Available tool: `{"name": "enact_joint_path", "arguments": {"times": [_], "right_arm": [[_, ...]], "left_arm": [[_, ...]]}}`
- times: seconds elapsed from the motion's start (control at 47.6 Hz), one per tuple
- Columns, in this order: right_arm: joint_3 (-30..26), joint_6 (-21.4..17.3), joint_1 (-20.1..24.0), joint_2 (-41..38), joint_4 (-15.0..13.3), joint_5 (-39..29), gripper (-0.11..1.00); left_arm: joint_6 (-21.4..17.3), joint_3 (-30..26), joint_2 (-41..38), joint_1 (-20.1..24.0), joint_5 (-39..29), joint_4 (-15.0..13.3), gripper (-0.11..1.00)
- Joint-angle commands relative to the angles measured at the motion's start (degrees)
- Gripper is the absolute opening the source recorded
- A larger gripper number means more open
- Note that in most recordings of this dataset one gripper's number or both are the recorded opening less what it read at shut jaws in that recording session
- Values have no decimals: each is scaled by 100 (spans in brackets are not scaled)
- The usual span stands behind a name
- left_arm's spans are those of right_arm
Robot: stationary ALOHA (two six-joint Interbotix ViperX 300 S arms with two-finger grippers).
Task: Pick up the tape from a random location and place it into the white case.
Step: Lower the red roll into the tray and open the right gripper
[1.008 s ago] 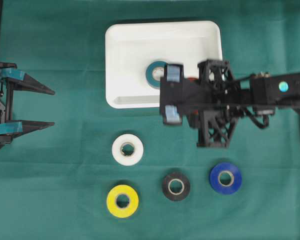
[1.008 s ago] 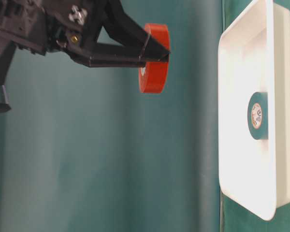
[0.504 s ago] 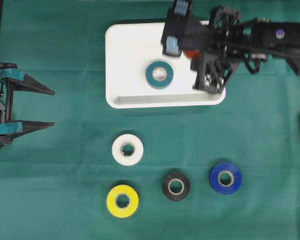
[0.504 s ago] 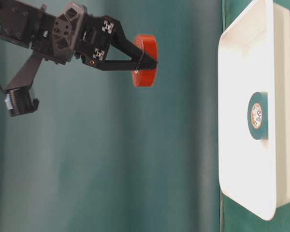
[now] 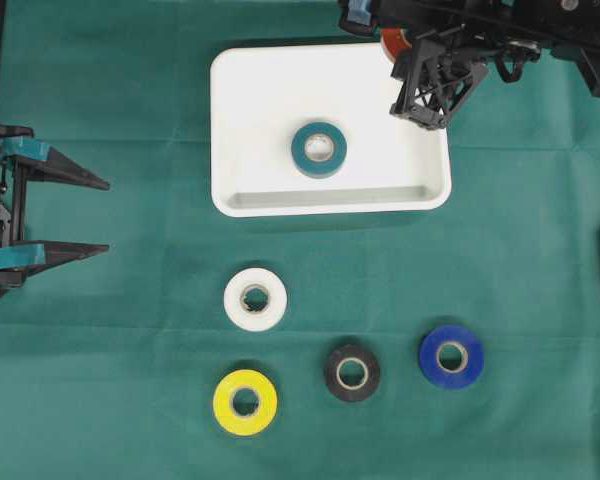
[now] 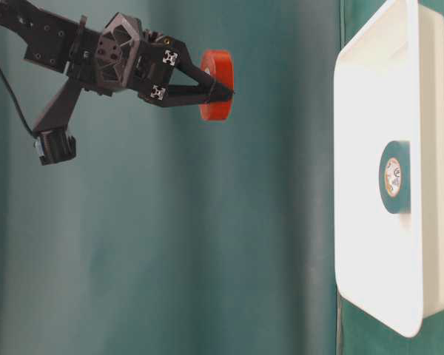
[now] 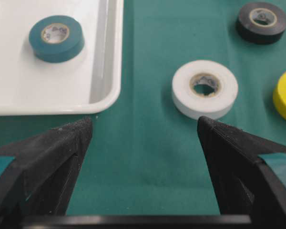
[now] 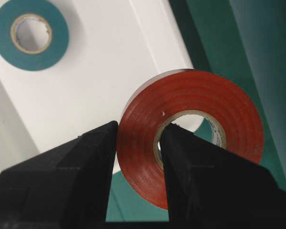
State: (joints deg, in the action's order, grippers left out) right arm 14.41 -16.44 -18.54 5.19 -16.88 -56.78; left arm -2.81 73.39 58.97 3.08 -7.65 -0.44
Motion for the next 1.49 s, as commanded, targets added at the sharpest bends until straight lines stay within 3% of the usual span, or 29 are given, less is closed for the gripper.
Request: {"name": "enact_joint_path", "arguments": {"times": [0.0, 1.47], "right_arm": [[-26, 9, -9, 105, -26, 35, 31], [114, -9, 0, 105, 0, 44, 31]], "left_arm": [[9, -70, -53, 18, 44, -9, 90], [9, -70, -53, 18, 44, 0, 90]]}}
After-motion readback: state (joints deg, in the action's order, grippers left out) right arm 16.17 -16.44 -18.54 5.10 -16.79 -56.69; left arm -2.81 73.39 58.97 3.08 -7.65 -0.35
